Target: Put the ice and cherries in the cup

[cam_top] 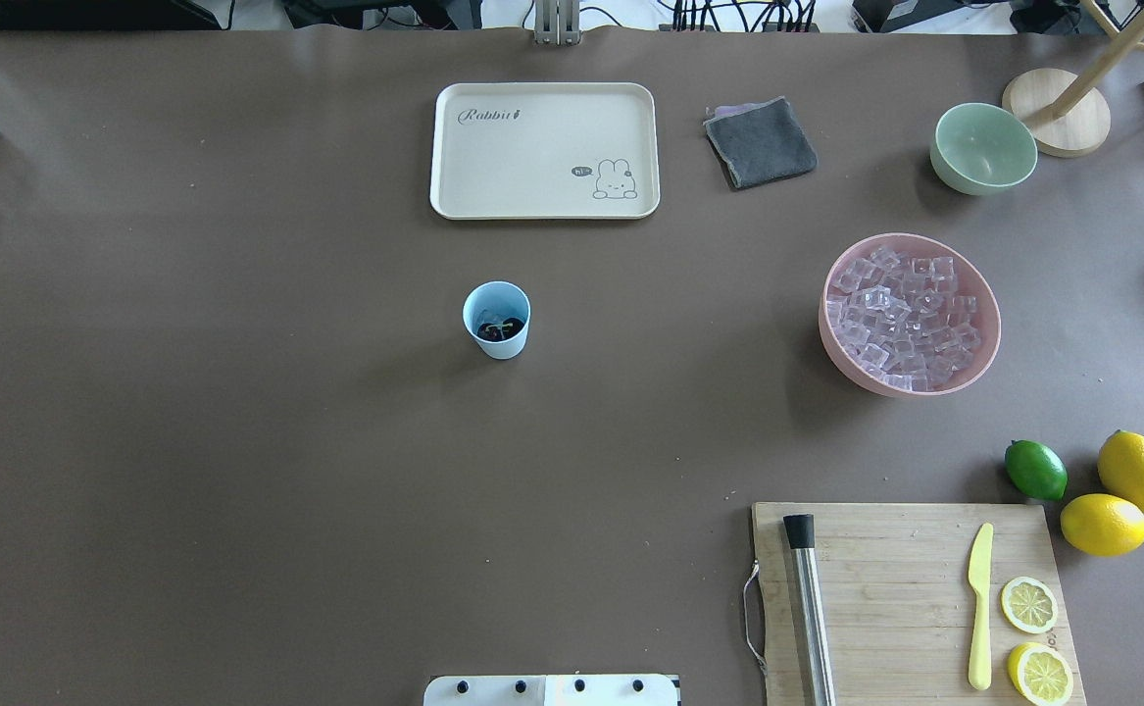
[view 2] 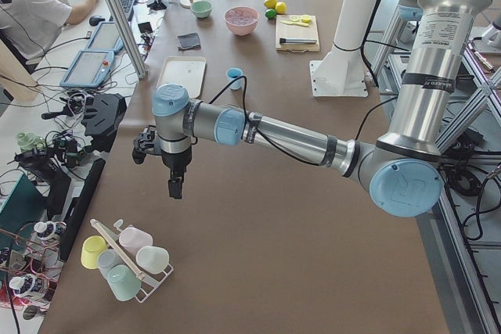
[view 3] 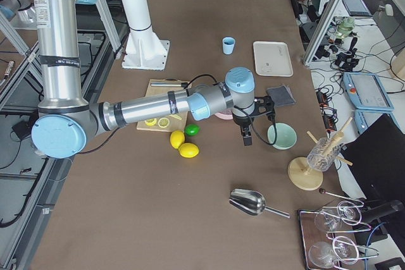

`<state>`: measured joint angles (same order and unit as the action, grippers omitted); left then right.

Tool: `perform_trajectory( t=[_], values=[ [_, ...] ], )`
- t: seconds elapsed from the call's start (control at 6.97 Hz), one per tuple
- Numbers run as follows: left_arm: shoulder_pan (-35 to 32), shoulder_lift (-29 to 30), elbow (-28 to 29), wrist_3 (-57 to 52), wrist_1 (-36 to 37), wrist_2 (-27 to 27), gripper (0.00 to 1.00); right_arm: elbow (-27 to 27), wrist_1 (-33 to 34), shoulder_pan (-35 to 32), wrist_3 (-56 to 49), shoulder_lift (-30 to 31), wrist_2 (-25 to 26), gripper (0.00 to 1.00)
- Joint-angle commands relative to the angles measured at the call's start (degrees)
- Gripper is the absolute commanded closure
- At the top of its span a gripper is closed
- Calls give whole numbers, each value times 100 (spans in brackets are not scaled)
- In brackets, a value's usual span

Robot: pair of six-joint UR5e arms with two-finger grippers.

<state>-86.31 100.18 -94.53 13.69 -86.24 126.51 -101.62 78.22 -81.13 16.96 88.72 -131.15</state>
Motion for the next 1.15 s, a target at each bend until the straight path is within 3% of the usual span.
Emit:
perform_trajectory(
  t=[0.0, 0.72, 1.0],
  values=[
    [-44, -210, 40, -25, 36, 5, 2, -6, 0, 0, 0, 14, -7, 0],
    [-88, -315, 84, -25, -33, 14, 2, 20, -8, 0, 0, 40, -7, 0],
    [-211, -324, 66, -25, -33, 363, 2, -42, 0, 0, 18, 75, -7, 0]
  ],
)
